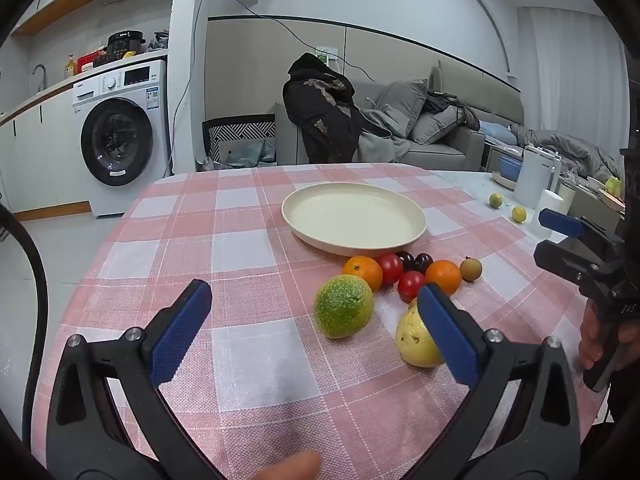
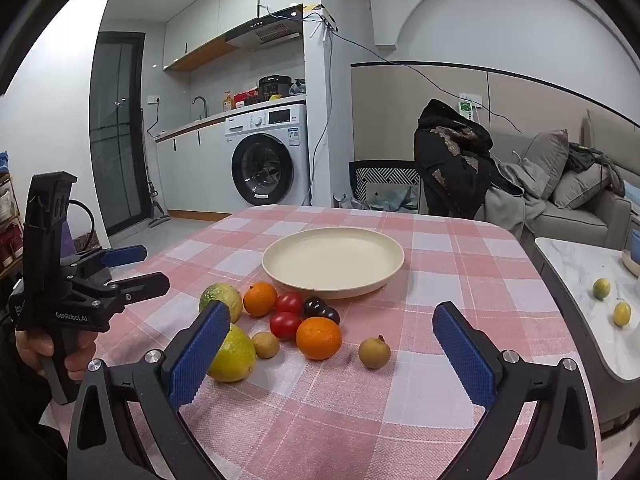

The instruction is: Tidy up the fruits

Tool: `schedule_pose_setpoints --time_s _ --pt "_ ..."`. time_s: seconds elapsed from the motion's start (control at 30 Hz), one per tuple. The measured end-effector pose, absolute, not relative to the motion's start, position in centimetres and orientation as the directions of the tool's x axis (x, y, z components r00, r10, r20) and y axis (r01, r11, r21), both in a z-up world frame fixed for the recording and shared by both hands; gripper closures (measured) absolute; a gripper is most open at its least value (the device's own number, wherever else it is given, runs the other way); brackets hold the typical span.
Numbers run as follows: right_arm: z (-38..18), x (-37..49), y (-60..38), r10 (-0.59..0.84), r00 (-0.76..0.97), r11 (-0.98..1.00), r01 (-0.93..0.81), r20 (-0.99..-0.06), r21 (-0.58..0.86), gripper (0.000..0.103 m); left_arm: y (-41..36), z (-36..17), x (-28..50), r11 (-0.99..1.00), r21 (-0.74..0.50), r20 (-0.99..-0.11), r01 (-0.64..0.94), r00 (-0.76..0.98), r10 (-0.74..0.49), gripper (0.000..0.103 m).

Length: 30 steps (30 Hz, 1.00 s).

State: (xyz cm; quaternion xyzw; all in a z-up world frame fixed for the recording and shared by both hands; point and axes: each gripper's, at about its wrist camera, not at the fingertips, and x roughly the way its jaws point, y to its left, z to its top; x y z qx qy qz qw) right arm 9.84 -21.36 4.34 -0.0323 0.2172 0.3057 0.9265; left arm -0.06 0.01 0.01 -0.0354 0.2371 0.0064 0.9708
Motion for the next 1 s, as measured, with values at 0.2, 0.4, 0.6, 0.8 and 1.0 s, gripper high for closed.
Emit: schedule_pose_setpoints --time_s 0.2,0.4,0.6,0.8,1.0 --pt "4.39 9.59 -21.24 0.563 0.717 0.804 -0.591 -0.411 0.068 0.0 0.08 0.07 -0.17 0.998 -0.058 -0.46 -0.024 0.888 -0.006 0.0" --pt "4.58 9.35 -21.47 0.552 0.724 0.808 -0.587 -0.414 0.052 0.0 0.02 -0.14 0.04 0.998 -0.053 -0.462 -0.025 0.887 -0.002 0.0" --pt "4.38 9.49 -21.11 0.555 0.721 0.804 -0.592 -0.414 0.047 0.0 0.17 -0.06 -0.34 0.998 -0.052 -0.462 -0.02 0.887 -0.006 0.0" --pt "4.36 9.36 -21.12 0.554 0.722 0.805 -0.592 -0.413 0.046 0.0 -0.31 -0.21 0.16 0.999 -0.043 -0.468 -0.017 0.884 -0.005 0.0" --pt "4.37 9.4 -21.14 0.555 0.721 0.805 -0.592 -0.414 0.046 0.0 -0.31 -0.3 0.14 0.999 -0.042 -0.466 -0.018 0.885 -0.004 0.0"
